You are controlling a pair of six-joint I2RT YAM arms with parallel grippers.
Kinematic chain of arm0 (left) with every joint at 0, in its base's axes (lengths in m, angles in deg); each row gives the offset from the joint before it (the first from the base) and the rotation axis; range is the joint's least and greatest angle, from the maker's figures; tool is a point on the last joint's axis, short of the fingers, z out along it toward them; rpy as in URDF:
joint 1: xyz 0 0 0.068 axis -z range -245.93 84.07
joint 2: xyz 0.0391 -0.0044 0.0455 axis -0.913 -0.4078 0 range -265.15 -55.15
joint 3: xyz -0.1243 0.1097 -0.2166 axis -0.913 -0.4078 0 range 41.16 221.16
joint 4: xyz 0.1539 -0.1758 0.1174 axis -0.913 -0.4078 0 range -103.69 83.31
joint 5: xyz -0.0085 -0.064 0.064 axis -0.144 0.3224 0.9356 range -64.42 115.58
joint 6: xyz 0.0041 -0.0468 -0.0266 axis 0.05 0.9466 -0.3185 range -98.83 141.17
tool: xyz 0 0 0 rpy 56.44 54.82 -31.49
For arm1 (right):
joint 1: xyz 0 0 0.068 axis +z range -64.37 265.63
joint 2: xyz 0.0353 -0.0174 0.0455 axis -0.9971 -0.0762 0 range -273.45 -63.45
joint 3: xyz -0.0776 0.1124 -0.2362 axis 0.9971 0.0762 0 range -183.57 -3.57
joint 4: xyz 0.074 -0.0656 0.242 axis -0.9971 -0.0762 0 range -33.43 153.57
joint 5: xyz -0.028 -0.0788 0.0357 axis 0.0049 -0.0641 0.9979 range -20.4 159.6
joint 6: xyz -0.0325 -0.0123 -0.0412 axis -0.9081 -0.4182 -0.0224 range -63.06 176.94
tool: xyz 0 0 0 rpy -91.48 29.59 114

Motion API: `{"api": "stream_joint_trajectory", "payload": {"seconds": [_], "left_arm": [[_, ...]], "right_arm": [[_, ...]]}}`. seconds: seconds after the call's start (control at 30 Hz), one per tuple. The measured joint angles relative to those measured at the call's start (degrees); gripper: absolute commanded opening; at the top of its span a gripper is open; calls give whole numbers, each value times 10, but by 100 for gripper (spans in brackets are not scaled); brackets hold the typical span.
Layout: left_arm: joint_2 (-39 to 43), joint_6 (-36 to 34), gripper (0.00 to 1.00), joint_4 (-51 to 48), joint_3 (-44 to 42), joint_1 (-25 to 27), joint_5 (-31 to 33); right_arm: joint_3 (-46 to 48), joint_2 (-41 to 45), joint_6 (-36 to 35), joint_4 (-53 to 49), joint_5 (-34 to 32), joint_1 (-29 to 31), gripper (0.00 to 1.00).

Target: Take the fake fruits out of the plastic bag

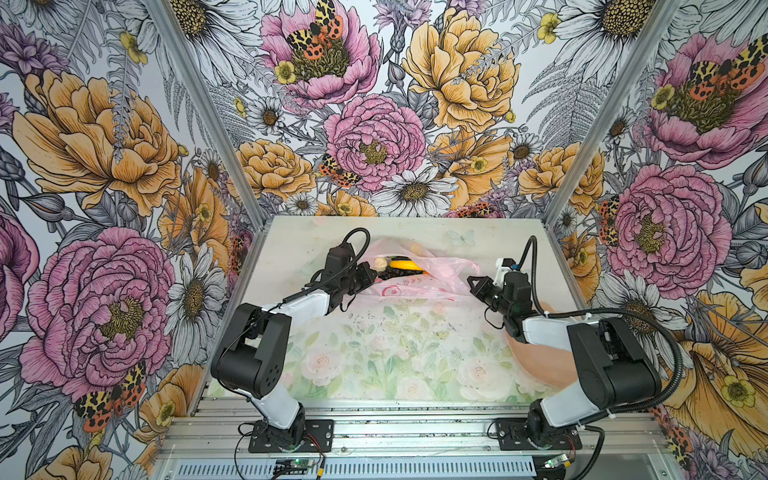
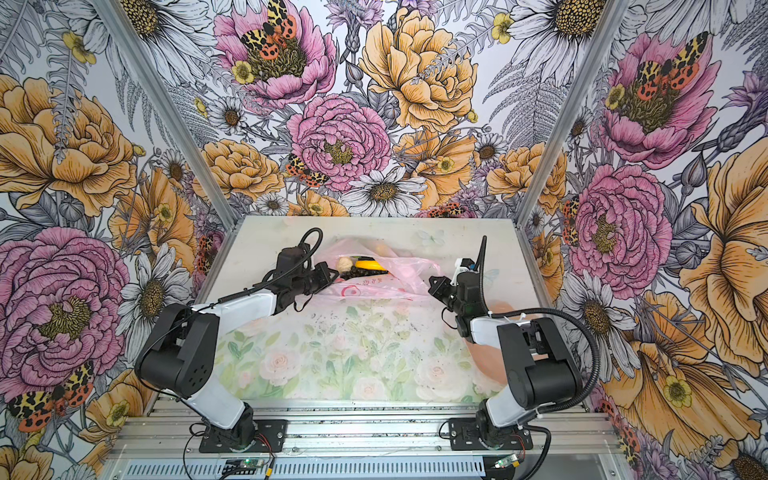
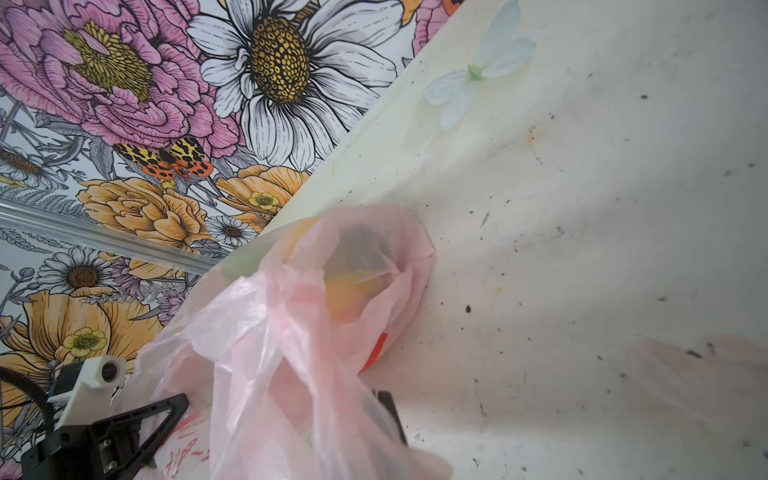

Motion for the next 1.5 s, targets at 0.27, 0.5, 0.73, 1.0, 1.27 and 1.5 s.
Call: {"api": "stream_joint_trajectory", "payload": {"seconds": [0.27, 0.5, 0.73, 1.0, 1.27, 1.5], "left_arm": [[35, -54, 0, -23, 3, 37, 32], [36, -90, 0, -58, 6, 62, 80], [36, -106, 0, -82, 19, 66, 111], [41, -127, 0, -106, 30, 83, 141], [60, -134, 0, -121, 30, 87, 145], [76, -139, 0, -127, 24, 87, 145]], "right_arm": [[-46, 86, -52, -129, -29, 6, 72], [-86, 190, -123, -285, -78, 23, 91], [-140, 249, -193, -460, -166, 75, 91], [-290, 243, -282, -596, -315, 273, 89], [-383, 16, -353, -619, -377, 321, 91], [-445, -105, -403, -644, -424, 317, 92]]}}
